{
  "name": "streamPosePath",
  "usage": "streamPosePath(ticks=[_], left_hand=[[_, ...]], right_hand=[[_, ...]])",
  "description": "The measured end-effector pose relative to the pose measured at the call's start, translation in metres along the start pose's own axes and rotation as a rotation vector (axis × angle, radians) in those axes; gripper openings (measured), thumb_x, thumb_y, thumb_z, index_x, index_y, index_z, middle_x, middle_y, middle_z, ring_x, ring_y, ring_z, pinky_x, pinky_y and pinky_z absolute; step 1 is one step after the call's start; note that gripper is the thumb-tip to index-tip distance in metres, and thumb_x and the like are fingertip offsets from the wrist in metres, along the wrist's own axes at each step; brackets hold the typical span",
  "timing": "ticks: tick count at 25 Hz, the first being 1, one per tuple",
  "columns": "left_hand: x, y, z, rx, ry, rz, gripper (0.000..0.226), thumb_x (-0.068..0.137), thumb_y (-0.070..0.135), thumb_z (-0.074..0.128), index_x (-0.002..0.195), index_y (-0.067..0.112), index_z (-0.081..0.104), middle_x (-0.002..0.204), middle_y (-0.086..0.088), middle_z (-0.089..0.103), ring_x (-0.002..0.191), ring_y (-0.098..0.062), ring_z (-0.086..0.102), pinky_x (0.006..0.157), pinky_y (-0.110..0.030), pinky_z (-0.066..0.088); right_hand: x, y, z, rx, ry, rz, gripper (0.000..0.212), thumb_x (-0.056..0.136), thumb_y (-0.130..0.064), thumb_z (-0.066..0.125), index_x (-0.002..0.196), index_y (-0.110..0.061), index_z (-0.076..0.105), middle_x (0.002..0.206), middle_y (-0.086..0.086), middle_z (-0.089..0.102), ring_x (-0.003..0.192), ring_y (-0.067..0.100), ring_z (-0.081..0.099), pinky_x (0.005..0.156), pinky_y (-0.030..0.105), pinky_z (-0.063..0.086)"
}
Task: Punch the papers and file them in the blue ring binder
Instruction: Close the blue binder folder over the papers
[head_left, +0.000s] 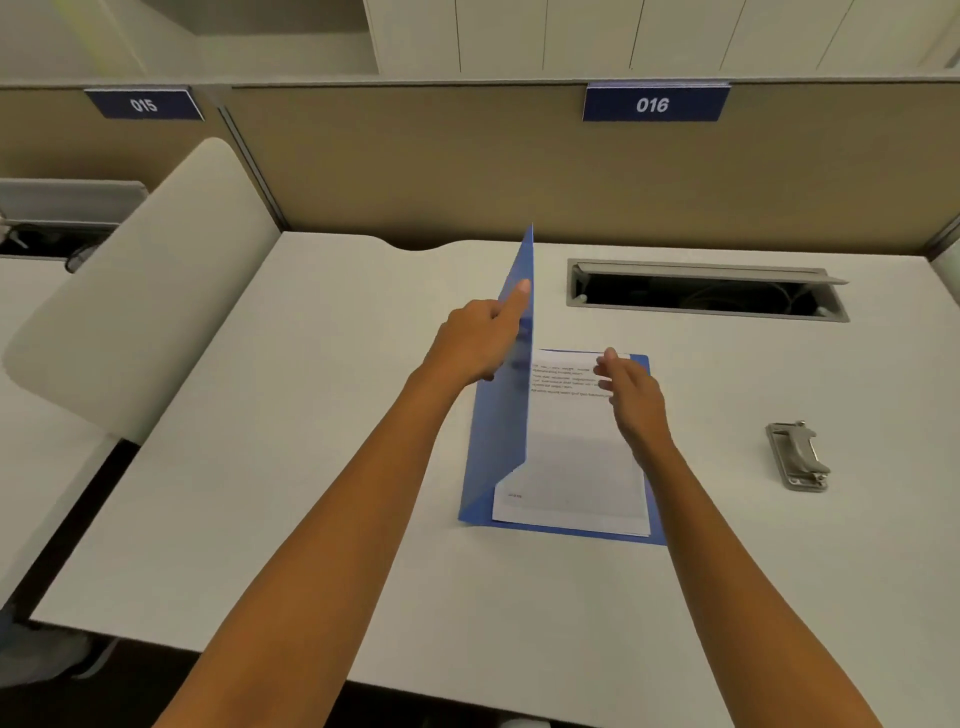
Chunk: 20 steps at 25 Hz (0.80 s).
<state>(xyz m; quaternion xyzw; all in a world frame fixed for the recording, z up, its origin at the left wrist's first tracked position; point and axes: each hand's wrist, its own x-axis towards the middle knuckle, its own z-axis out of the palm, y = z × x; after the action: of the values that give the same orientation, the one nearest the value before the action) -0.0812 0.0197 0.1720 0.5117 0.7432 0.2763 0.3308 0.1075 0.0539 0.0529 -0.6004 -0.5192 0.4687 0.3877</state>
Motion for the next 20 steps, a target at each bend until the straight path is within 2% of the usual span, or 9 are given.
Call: streamPosePath(ticks=[3,4,6,8,10,11,14,17,20], left_hand=[[0.001,-0.003,0.027,-0.019,-0.191,-0.011,0.06,0.091,0.072,0.021,0.107,0.026,0.057,0.106,0.004,0.053,0.097,-0.019,0.056,0.094,-0.038,0.048],[-0.001,-0.006,0.037,-0.031,-0.258,-0.012,0.056,0.093,0.07,0.021,0.114,0.029,0.054,0.112,0.004,0.051,0.104,-0.017,0.052,0.099,-0.037,0.042],[-0.003,-0.022,0.058,-0.04,-0.384,0.01,0.064,0.095,0.065,0.024,0.143,0.026,0.04,0.143,0.005,0.042,0.132,-0.016,0.04,0.111,-0.039,0.03],[-0.003,-0.048,0.081,0.034,-0.445,0.046,0.071,0.094,0.065,0.028,0.153,0.026,0.019,0.161,0.005,0.015,0.149,-0.02,0.016,0.119,-0.043,0.018],[-0.005,-0.069,0.1,0.152,-0.466,0.042,0.075,0.093,0.065,0.033,0.154,0.031,0.007,0.163,0.006,-0.004,0.151,-0.022,-0.003,0.121,-0.048,0.009],[-0.006,-0.075,0.107,0.208,-0.484,0.04,0.079,0.092,0.064,0.039,0.154,0.032,0.003,0.163,0.006,-0.009,0.15,-0.023,-0.009,0.121,-0.05,0.007],[-0.011,-0.088,0.126,0.419,-0.534,0.093,0.099,0.084,0.06,0.059,0.154,0.03,-0.005,0.161,0.003,-0.019,0.148,-0.028,-0.02,0.119,-0.056,0.002],[-0.009,-0.097,0.139,0.53,-0.563,0.115,0.108,0.081,0.057,0.066,0.154,0.027,-0.007,0.16,-0.001,-0.024,0.145,-0.031,-0.025,0.117,-0.054,-0.005],[-0.008,-0.104,0.152,0.534,-0.543,0.103,0.104,0.083,0.057,0.064,0.155,0.026,-0.004,0.16,-0.002,-0.023,0.145,-0.032,-0.026,0.116,-0.054,-0.009]], right_hand=[[-0.006,-0.044,-0.009,0.165,-0.199,0.065,0.054,0.099,-0.053,0.031,0.132,-0.017,0.054,0.122,0.001,0.062,0.108,0.02,0.06,0.09,0.032,0.049],[-0.007,-0.051,-0.013,0.206,-0.245,0.084,0.055,0.097,-0.056,0.03,0.135,-0.021,0.05,0.123,-0.002,0.06,0.108,0.018,0.06,0.091,0.033,0.048],[-0.006,-0.052,-0.024,0.225,-0.275,0.083,0.054,0.095,-0.06,0.034,0.136,-0.028,0.048,0.127,-0.006,0.057,0.111,0.016,0.059,0.088,0.034,0.05],[-0.003,-0.041,-0.033,0.157,-0.213,0.056,0.047,0.095,-0.05,0.048,0.135,-0.024,0.049,0.128,-0.005,0.058,0.11,0.014,0.06,0.082,0.029,0.052],[0.003,-0.023,-0.043,0.059,-0.097,0.035,0.043,0.093,-0.029,0.06,0.134,-0.017,0.049,0.127,0.0,0.059,0.111,0.019,0.061,0.081,0.031,0.054],[0.005,-0.011,-0.048,-0.012,-0.037,0.026,0.045,0.092,-0.02,0.062,0.134,-0.015,0.05,0.129,0.003,0.058,0.114,0.022,0.059,0.086,0.035,0.054],[0.007,0.027,-0.057,-0.195,0.065,0.011,0.052,0.086,-0.004,0.062,0.135,-0.012,0.048,0.134,0.008,0.055,0.117,0.028,0.057,0.094,0.033,0.047],[0.0,0.061,-0.055,-0.271,0.038,0.002,0.054,0.084,-0.009,0.067,0.135,-0.012,0.05,0.138,0.008,0.05,0.123,0.028,0.051,0.099,0.032,0.042],[-0.014,0.088,-0.05,-0.289,-0.038,-0.004,0.054,0.085,-0.017,0.071,0.134,-0.014,0.049,0.143,0.008,0.043,0.132,0.026,0.043,0.106,0.032,0.036]])
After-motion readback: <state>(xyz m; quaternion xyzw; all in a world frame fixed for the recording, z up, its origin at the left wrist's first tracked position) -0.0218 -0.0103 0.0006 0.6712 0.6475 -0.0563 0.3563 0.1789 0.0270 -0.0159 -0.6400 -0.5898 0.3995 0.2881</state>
